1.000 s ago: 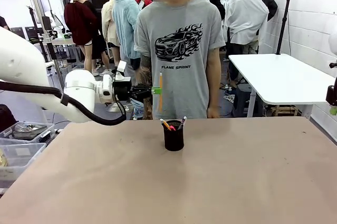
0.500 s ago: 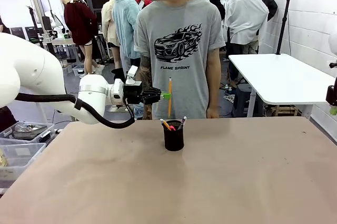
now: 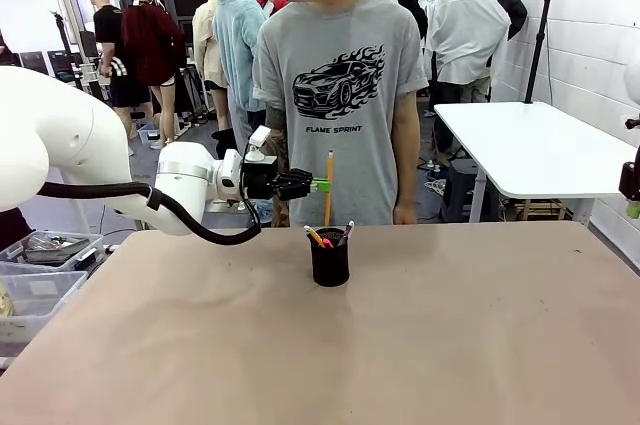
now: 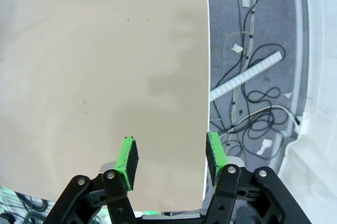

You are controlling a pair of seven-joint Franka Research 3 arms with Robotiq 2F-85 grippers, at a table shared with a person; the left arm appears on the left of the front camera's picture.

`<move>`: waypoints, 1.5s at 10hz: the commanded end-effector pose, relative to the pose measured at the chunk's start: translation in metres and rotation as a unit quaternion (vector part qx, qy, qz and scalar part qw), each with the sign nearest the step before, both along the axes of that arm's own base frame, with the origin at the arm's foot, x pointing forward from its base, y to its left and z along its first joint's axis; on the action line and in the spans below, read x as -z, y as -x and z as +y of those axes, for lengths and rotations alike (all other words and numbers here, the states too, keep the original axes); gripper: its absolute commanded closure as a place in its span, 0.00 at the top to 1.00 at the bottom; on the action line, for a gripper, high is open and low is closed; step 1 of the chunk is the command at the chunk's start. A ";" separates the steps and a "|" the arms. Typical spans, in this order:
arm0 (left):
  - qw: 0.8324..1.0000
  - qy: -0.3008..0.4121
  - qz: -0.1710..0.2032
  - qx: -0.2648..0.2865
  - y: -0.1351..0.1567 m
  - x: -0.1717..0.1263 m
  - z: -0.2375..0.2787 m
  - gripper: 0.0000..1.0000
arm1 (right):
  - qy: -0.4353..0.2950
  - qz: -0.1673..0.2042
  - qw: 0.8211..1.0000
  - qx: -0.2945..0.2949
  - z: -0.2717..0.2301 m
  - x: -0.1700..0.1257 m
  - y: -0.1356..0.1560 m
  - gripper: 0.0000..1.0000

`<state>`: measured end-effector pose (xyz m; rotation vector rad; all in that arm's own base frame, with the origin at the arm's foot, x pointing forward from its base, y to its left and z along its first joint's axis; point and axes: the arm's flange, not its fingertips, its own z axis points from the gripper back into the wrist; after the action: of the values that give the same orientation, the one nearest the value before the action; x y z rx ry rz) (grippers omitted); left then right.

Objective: Place the pens into the pen holder.
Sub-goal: Pick up a writing instrument from the table and place it into the Pen holder.

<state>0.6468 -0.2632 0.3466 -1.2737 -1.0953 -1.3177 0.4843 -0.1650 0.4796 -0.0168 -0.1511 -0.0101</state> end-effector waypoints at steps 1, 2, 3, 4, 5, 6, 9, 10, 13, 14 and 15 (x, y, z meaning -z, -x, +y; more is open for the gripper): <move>1.000 -0.018 0.010 0.017 -0.010 0.008 -0.006 0.00 | 0.002 -0.007 1.000 -0.006 0.000 0.004 0.001 0.66; 0.999 -0.030 -0.009 0.020 -0.010 0.013 -0.006 0.00 | 0.002 -0.007 1.000 -0.006 0.000 0.004 0.001 0.66; 0.999 -0.037 -0.004 0.026 -0.010 0.016 -0.008 0.00 | 0.002 -0.007 1.000 -0.006 0.000 0.004 0.001 0.66; 0.998 -0.047 0.002 0.030 -0.008 0.022 -0.012 0.00 | 0.002 -0.007 1.000 -0.006 0.000 0.004 0.001 0.66; 0.998 -0.057 0.008 0.035 -0.010 0.028 -0.014 0.00 | 0.002 -0.007 1.000 -0.006 0.000 0.004 0.001 0.66; 0.997 -0.066 0.012 0.039 -0.009 0.033 -0.016 0.00 | 0.002 -0.007 1.000 -0.006 0.000 0.004 0.001 0.66; 0.996 -0.075 0.014 0.038 -0.008 0.035 -0.015 0.12 | 0.002 -0.007 1.000 -0.006 0.000 0.004 0.001 0.66; 0.996 -0.076 0.013 0.035 -0.008 0.034 -0.014 0.32 | 0.002 -0.007 1.000 -0.006 0.000 0.004 0.001 0.66; 0.996 -0.081 -0.005 0.022 -0.006 0.028 -0.005 0.69 | 0.002 -0.007 1.000 -0.006 0.000 0.004 0.001 0.66; 0.996 -0.085 -0.005 0.023 -0.004 0.020 -0.001 0.69 | 0.002 -0.007 1.000 -0.006 0.000 0.004 0.001 0.66; 0.991 -0.131 -0.021 0.021 0.000 0.006 0.008 0.69 | 0.002 -0.007 1.000 -0.006 0.000 0.004 0.001 0.66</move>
<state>0.6545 -0.2645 0.3259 -1.1659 -0.9541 -1.4337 0.4843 -0.1650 0.4795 -0.0168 -0.1510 -0.0101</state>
